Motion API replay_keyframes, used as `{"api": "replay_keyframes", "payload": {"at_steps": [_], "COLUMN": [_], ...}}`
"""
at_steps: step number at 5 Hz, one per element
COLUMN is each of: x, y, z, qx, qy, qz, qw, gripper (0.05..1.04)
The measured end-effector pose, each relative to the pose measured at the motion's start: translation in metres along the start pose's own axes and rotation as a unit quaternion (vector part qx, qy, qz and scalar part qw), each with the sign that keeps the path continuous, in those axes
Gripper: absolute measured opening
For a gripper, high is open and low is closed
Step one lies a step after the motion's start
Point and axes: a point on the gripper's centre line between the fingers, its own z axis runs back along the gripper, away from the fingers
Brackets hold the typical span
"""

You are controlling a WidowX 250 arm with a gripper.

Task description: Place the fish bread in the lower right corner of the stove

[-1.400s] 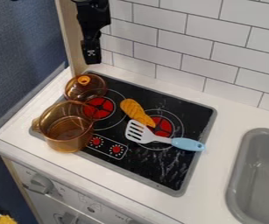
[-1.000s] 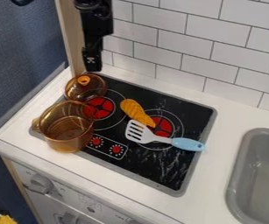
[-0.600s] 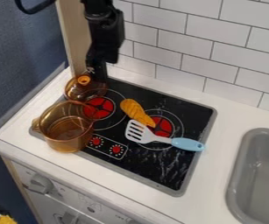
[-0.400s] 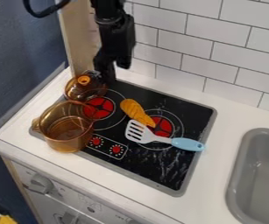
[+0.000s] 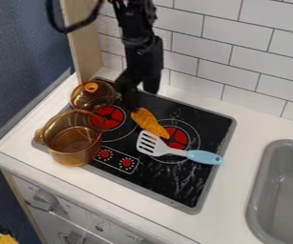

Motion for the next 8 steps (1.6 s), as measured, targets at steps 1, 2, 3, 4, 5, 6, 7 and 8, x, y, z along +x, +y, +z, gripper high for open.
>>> {"api": "replay_keyframes", "payload": {"at_steps": [1,2,3,4,5,6,7,8], "x": [-0.003,0.003,0.002,0.003,0.002,-0.001,-0.011,-0.016], "y": [0.002,0.001,0.003,0.003,0.003,0.002,0.008,0.020], "z": [-0.010,-0.023,-0.024,-0.025,-0.026,-0.025,-0.015,0.003], "qx": [-0.012,-0.019,-0.016,-0.013,-0.011,-0.014,-0.004,0.020], "qy": [0.007,-0.014,-0.001,0.003,0.003,0.005,0.011,0.016], "qz": [-0.011,-0.033,-0.038,-0.039,-0.033,-0.024,0.001,0.013], "qw": [0.9998,0.9992,0.9992,0.9991,0.9994,0.9996,0.9999,0.9996], "gripper": [0.999,0.946,0.656,0.427,0.370,0.370,0.369,0.369]}}
